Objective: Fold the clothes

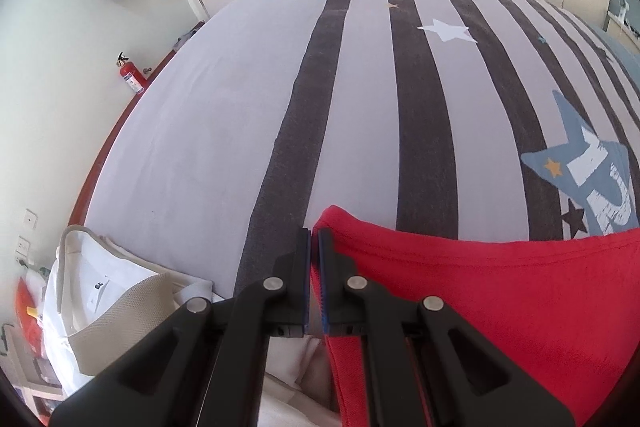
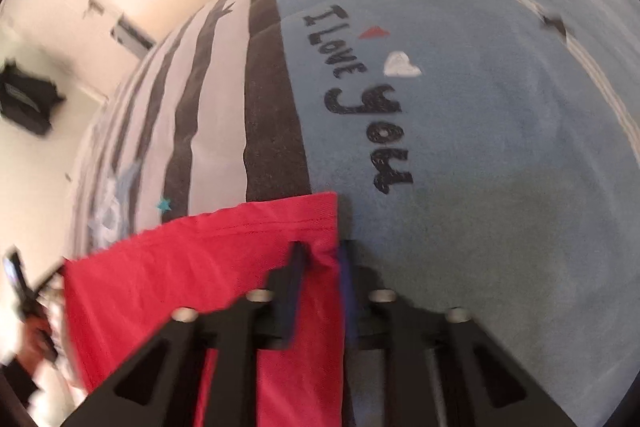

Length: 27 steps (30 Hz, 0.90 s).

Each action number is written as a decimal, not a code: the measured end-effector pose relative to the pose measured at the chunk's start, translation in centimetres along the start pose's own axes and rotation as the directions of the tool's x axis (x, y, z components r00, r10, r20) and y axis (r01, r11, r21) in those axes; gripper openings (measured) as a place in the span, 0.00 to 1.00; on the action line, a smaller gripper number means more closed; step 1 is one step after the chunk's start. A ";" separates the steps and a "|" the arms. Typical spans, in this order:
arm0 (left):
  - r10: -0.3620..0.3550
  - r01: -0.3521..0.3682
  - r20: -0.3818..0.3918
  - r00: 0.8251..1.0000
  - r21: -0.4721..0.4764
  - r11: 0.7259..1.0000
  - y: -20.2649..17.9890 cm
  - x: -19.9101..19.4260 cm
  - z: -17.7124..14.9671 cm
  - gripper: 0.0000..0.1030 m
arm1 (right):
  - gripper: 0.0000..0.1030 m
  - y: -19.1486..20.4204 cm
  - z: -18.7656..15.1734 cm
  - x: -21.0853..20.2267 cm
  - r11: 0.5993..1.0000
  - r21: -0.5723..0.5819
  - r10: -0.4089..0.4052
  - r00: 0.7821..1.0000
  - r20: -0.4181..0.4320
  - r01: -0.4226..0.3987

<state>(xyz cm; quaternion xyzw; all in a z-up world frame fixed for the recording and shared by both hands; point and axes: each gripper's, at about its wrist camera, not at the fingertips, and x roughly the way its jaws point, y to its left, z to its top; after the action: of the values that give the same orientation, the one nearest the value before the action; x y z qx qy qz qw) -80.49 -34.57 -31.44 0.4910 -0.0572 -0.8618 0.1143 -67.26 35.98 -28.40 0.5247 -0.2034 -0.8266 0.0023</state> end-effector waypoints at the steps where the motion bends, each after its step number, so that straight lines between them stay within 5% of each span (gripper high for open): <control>1: -0.006 0.006 0.008 1.000 -0.003 1.000 0.0 -0.2 0.1 0.02 | 0.03 0.4 0.1 -0.1 1.000 -0.010 -0.017 1.000 0.013 0.017; 6: -0.064 0.065 0.068 0.996 -0.011 0.998 -0.6 -1.8 1.0 0.02 | 0.02 1.2 1.7 -3.2 0.998 -0.013 -0.067 0.988 0.141 0.069; 13: -0.123 0.124 0.106 0.987 -0.004 0.992 -2.7 -2.6 2.6 0.02 | 0.02 0.3 5.2 -6.4 0.979 -0.094 -0.158 0.965 0.210 0.181; 15: -0.125 0.125 0.115 0.985 0.005 0.992 -3.2 -2.6 3.3 0.02 | 0.02 1.1 3.7 -8.5 0.974 -0.094 -0.180 0.958 0.223 0.205; 27: -0.124 0.119 0.129 0.984 0.048 0.992 -5.6 -1.1 5.5 0.02 | 0.02 0.5 6.0 -6.9 0.924 -0.089 -0.338 0.904 0.263 0.372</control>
<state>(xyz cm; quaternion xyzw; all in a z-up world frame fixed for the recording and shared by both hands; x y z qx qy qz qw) -85.50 -28.91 -28.87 0.4380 -0.0517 -0.8962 0.0477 -69.49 39.02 -20.06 0.4464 -0.0458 -0.8830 -0.1373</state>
